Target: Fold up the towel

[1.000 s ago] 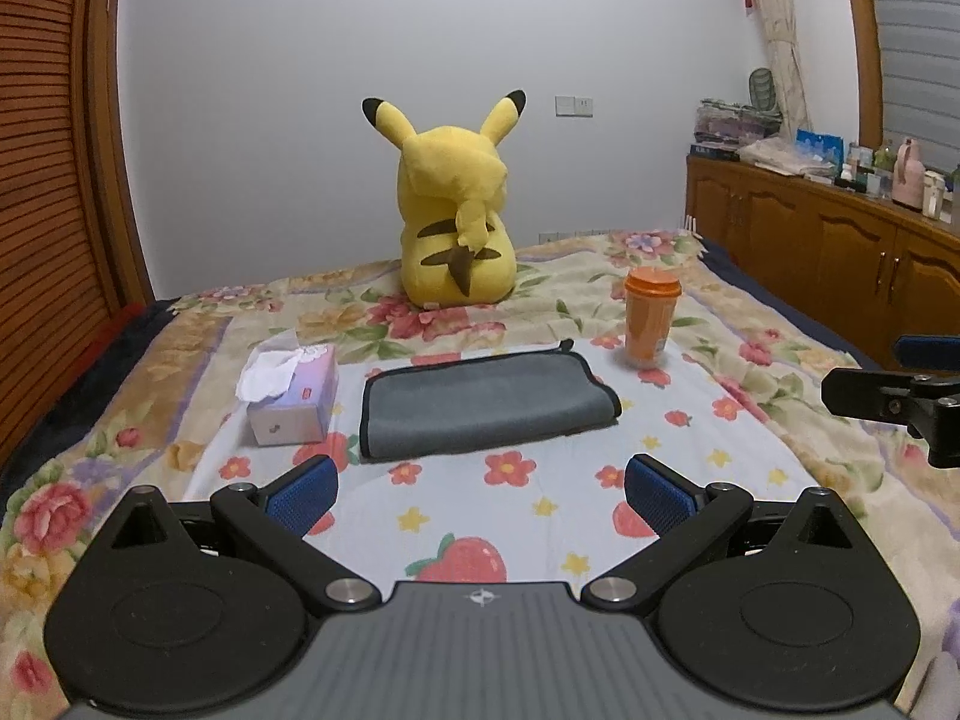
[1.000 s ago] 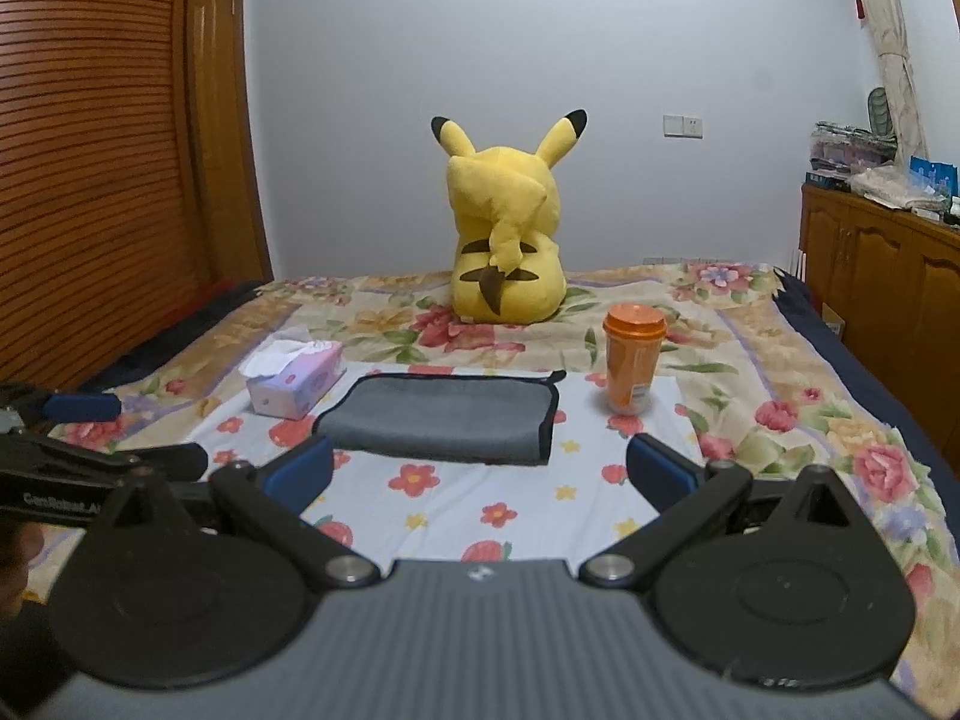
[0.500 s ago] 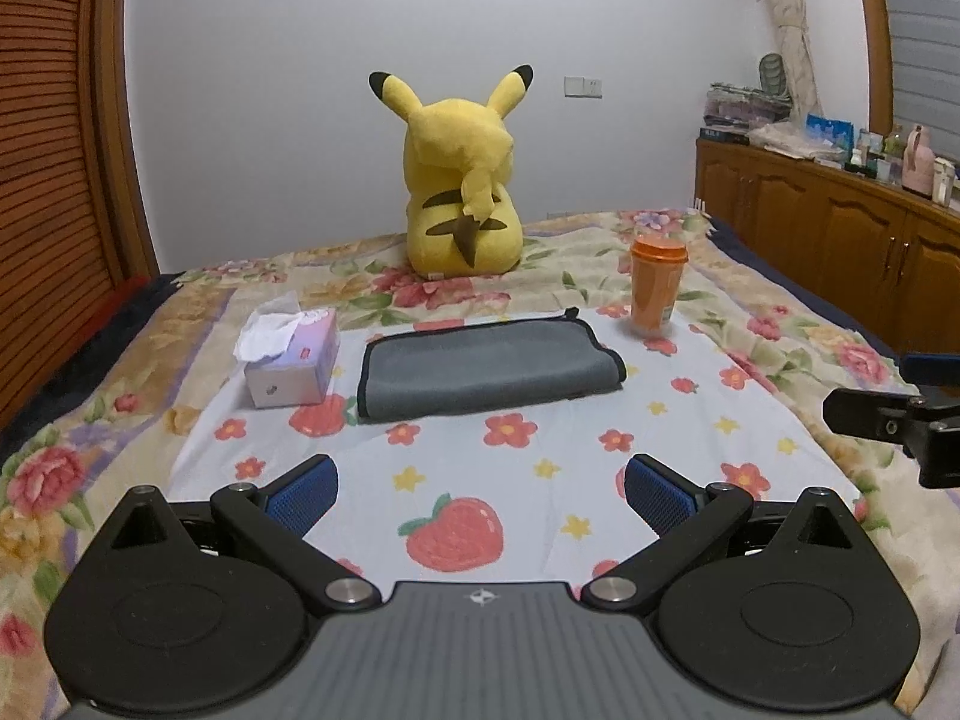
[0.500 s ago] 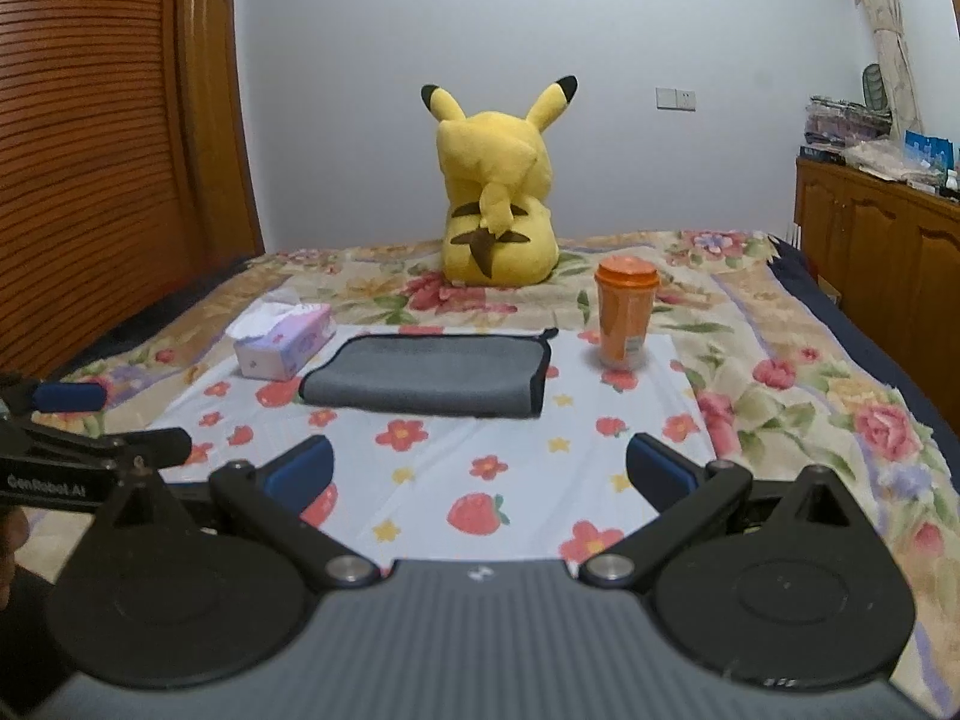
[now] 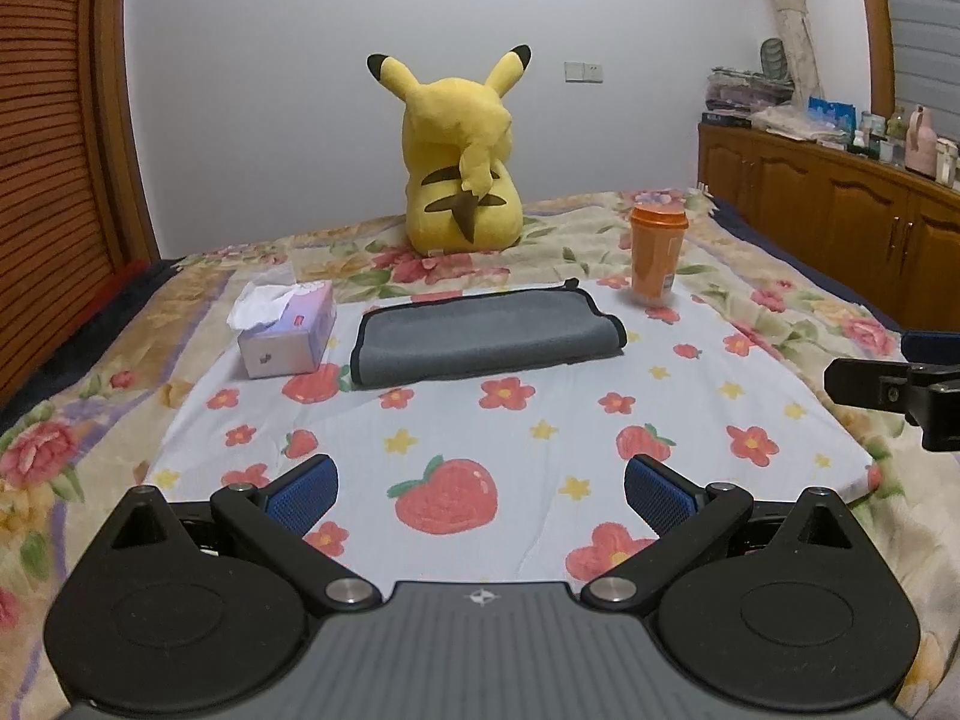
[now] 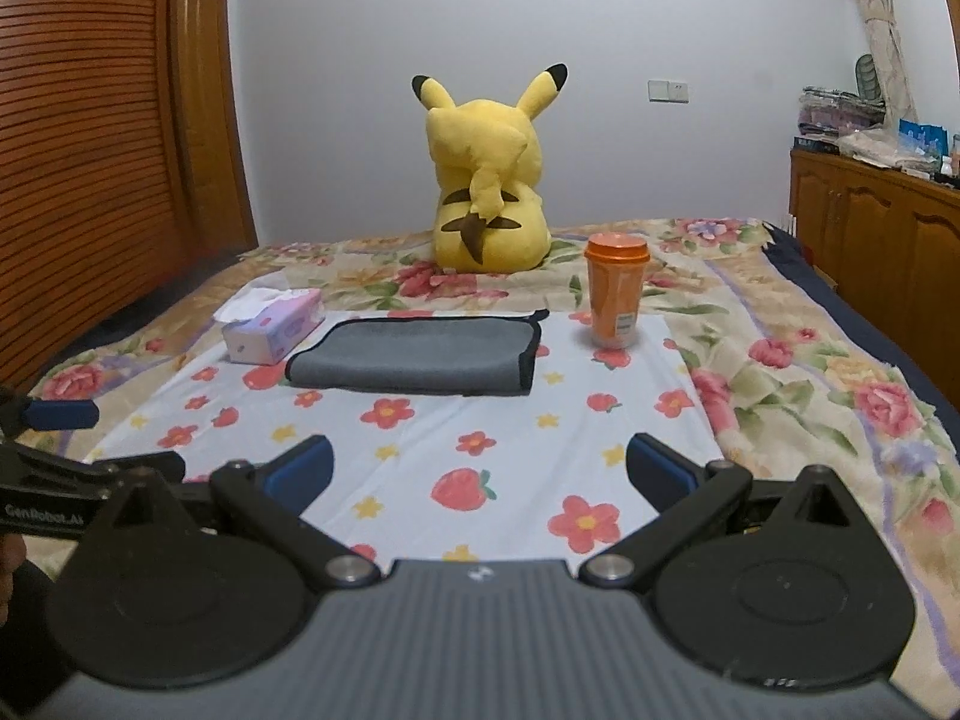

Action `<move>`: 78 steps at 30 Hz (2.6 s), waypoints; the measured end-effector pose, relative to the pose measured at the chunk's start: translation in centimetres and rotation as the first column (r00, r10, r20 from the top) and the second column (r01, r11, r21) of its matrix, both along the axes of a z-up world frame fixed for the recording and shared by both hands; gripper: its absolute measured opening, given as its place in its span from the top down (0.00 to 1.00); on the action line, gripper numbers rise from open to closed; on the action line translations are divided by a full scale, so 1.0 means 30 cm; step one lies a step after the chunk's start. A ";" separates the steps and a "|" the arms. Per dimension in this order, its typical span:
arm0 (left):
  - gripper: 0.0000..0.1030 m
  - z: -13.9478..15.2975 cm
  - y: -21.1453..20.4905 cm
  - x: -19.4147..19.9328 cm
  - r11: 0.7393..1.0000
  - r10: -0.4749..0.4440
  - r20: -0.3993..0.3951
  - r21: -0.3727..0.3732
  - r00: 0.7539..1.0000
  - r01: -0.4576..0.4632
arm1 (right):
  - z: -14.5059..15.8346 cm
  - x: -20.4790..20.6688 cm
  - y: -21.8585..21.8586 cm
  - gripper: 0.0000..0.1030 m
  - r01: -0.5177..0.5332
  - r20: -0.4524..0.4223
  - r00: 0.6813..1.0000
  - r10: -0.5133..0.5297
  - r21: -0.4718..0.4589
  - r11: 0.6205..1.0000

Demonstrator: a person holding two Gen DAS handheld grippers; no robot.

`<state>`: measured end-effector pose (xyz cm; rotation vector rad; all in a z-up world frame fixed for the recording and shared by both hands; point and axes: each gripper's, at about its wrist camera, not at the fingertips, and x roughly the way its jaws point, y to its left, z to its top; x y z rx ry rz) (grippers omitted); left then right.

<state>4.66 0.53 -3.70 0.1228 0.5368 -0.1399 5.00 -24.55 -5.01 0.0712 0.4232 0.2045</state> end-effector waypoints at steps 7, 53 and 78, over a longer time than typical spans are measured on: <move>0.00 -0.005 0.002 -0.003 1.000 0.008 -0.009 -0.005 1.000 -0.008 | -0.013 0.000 0.014 0.00 -0.002 -0.010 1.000 0.002 0.000 1.000; 0.00 0.122 0.036 -0.039 0.997 0.066 0.168 -0.051 0.984 -0.058 | 0.045 -0.036 -0.049 0.00 0.082 0.154 0.984 -0.088 0.043 0.996; 0.00 0.141 0.023 -0.050 0.998 0.060 0.202 -0.038 0.978 -0.054 | 0.057 -0.045 -0.066 0.00 0.092 0.184 0.978 -0.101 0.058 0.994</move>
